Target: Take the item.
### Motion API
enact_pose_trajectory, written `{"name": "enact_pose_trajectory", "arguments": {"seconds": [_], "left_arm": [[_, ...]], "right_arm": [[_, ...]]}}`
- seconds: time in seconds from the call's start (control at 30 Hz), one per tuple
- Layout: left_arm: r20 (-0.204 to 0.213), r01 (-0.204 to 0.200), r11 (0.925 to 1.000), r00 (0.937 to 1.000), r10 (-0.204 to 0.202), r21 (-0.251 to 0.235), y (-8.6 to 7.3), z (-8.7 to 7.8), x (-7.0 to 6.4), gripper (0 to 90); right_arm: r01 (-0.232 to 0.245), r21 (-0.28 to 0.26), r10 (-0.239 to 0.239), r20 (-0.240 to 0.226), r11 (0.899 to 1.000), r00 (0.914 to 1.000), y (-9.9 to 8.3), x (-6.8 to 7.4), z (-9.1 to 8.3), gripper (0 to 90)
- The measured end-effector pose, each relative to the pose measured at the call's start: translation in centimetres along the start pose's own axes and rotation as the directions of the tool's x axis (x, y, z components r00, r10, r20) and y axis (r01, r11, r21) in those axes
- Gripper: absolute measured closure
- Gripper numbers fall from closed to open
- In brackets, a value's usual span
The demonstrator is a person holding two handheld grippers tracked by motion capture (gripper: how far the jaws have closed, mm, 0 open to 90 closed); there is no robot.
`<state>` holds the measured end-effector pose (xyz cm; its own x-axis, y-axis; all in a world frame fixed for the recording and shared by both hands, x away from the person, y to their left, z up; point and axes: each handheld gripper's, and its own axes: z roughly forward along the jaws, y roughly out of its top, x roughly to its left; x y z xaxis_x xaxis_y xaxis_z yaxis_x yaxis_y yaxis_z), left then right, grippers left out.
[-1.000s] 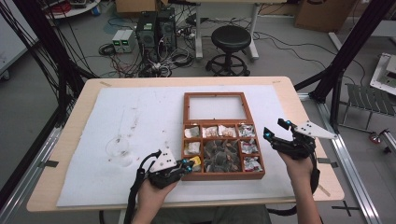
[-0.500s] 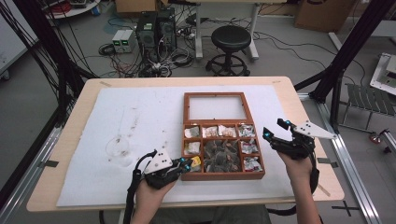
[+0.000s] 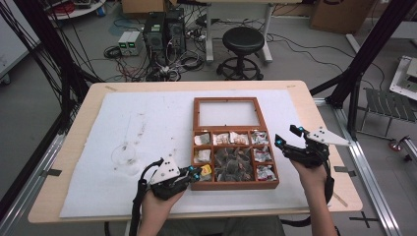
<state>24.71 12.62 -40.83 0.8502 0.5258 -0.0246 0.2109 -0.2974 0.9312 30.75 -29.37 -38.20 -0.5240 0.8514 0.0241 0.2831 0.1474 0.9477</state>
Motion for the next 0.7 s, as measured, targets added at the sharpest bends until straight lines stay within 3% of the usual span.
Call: {"name": "enact_pose_trajectory", "arguments": {"seconds": [0.7], "left_arm": [[-0.016, 0.006, 0.9998, 0.9998, -0.006, -0.021, 0.06, -0.5, 0.01, 89.4]], "right_arm": [[0.006, -0.003, -0.006, -0.001, 1.0, 1.0, 0.17, 0.11, 0.14, 31.2]]}}
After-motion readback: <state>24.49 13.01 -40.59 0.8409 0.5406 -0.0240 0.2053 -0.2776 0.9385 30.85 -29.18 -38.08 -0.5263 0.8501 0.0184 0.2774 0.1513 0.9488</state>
